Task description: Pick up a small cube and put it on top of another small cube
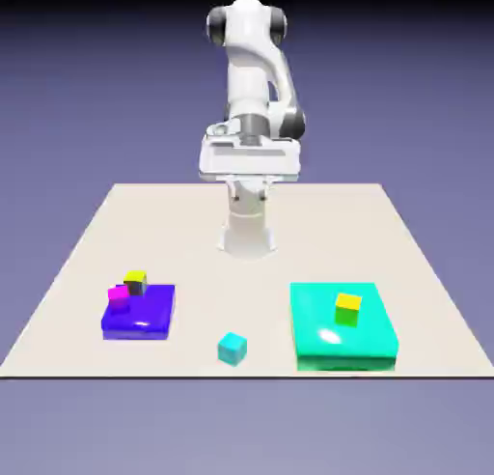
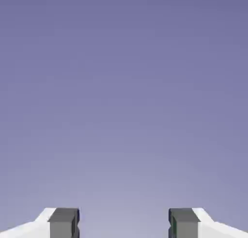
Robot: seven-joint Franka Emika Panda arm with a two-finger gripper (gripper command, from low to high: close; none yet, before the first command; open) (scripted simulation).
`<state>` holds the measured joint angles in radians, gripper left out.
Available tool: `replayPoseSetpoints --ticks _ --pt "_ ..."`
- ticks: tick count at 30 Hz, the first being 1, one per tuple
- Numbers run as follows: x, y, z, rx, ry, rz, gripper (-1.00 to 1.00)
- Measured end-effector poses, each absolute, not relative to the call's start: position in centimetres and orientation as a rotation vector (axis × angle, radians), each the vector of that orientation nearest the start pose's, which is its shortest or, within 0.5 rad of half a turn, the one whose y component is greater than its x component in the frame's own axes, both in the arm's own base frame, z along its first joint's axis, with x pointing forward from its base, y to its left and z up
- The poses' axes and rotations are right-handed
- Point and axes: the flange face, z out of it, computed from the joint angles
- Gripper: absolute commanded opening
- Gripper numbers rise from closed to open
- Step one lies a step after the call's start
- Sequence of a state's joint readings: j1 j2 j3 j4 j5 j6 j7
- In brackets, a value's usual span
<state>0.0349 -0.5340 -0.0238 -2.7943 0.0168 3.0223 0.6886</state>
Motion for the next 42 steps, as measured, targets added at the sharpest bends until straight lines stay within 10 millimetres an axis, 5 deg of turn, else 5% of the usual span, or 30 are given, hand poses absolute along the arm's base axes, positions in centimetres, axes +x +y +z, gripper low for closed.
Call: replayPoseSetpoints --ticks 16,30,35,36,38,42 --pt "46.7 -1.2 30.7 -2.968 0.320 -0.438 0.00" --pt "49.1 -3.2 19.0 -3.125 -0.365 0.004 0.00" --pt "49.1 -3.2 12.4 -3.124 -0.365 0.004 0.00" --pt "49.0 -3.2 12.3 -3.124 -0.364 0.005 -1.00" --pt "49.0 -3.2 12.3 -3.124 -0.364 0.005 -1.00" --pt "49.2 -3.2 17.7 -3.126 -0.368 0.003 -1.00"
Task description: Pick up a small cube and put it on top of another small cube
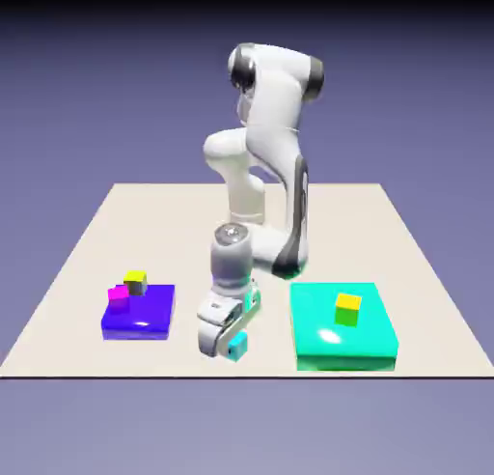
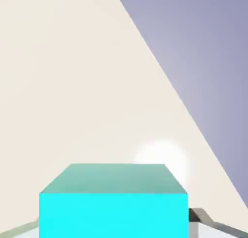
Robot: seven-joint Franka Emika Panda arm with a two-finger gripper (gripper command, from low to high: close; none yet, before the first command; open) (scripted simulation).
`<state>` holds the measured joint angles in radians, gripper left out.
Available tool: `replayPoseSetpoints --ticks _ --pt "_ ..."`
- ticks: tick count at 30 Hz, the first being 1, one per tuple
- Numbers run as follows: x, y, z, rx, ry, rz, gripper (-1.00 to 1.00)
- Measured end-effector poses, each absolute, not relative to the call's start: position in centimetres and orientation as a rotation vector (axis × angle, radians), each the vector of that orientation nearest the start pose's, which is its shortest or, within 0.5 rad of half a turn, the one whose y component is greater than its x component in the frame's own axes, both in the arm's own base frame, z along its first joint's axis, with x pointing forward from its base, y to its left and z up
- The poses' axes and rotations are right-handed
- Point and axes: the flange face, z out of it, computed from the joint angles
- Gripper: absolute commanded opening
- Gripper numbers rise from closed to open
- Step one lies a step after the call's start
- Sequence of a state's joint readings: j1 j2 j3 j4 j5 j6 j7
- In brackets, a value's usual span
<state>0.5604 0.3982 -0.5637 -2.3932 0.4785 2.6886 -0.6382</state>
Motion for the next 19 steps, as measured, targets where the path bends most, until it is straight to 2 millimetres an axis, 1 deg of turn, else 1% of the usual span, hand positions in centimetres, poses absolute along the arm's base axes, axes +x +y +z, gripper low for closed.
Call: replayPoseSetpoints --ticks 1,2,4,6,8,10,11,12,13,14,16,17,19 --pt "49.1 -3.2 18.9 -3.124 -0.365 0.005 -1.00" --pt "49.4 -1.2 20.1 -3.102 -0.448 0.008 -1.00" --pt "50.0 4.7 22.7 -3.036 -0.689 0.015 -1.00" --pt "49.7 10.4 25.5 -2.966 -0.923 0.019 -1.00" --pt "48.7 15.7 28.5 -2.893 -1.149 0.018 -1.00" --pt "46.6 21.6 31.6 -2.803 -1.399 0.011 -1.00" --pt "45.8 23.3 33.1 -2.774 -1.483 0.004 -1.00" --pt "45.8 23.3 33.1 -2.774 -1.483 0.004 -1.00" --pt "46.3 22.6 31.4 -2.785 -1.459 0.004 -1.00" --pt "46.2 22.9 29.6 -2.780 -1.468 0.004 -1.00" --pt "46.1 22.6 26.2 -2.784 -1.464 0.004 -1.00" --pt "46.1 22.6 26.1 -2.784 -1.464 0.004 1.00" --pt "46.1 22.6 26.1 -2.785 -1.465 0.002 1.00"
